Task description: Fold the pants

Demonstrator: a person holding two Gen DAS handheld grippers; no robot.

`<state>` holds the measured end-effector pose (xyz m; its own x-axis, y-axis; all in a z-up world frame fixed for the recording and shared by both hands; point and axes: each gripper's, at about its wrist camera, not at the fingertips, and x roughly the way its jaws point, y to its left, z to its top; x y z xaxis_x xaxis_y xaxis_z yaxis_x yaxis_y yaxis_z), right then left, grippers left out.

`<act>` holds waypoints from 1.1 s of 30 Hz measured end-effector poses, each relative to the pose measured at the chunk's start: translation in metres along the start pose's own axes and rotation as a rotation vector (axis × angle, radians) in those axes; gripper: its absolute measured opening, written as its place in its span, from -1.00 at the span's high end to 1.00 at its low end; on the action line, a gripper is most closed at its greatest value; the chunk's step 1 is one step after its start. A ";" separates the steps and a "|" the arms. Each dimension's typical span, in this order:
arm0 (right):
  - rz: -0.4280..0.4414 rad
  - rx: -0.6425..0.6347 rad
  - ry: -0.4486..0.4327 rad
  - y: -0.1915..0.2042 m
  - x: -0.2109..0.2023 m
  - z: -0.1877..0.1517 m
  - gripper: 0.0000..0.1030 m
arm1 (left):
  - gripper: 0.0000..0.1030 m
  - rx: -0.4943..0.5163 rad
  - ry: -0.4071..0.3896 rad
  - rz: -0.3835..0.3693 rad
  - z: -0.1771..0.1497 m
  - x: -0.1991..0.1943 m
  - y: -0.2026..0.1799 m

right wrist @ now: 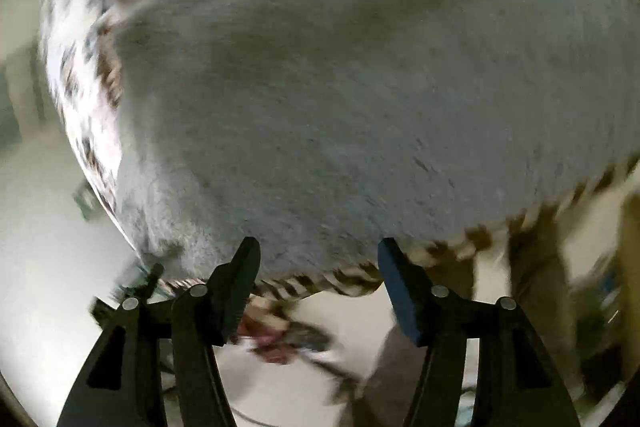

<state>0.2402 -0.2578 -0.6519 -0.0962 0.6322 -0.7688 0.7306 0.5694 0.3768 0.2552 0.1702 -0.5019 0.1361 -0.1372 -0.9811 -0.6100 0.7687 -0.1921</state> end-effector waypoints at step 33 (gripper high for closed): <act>0.075 0.199 -0.633 -0.212 -0.188 -0.011 -0.37 | -0.48 0.530 -0.002 -0.075 -0.106 -0.026 -0.184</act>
<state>0.0962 -0.4915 -0.5822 0.3312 0.2010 -0.9219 0.8364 0.3897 0.3854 0.2815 -0.0339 -0.4435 0.1659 -0.2032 -0.9650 -0.1206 0.9670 -0.2243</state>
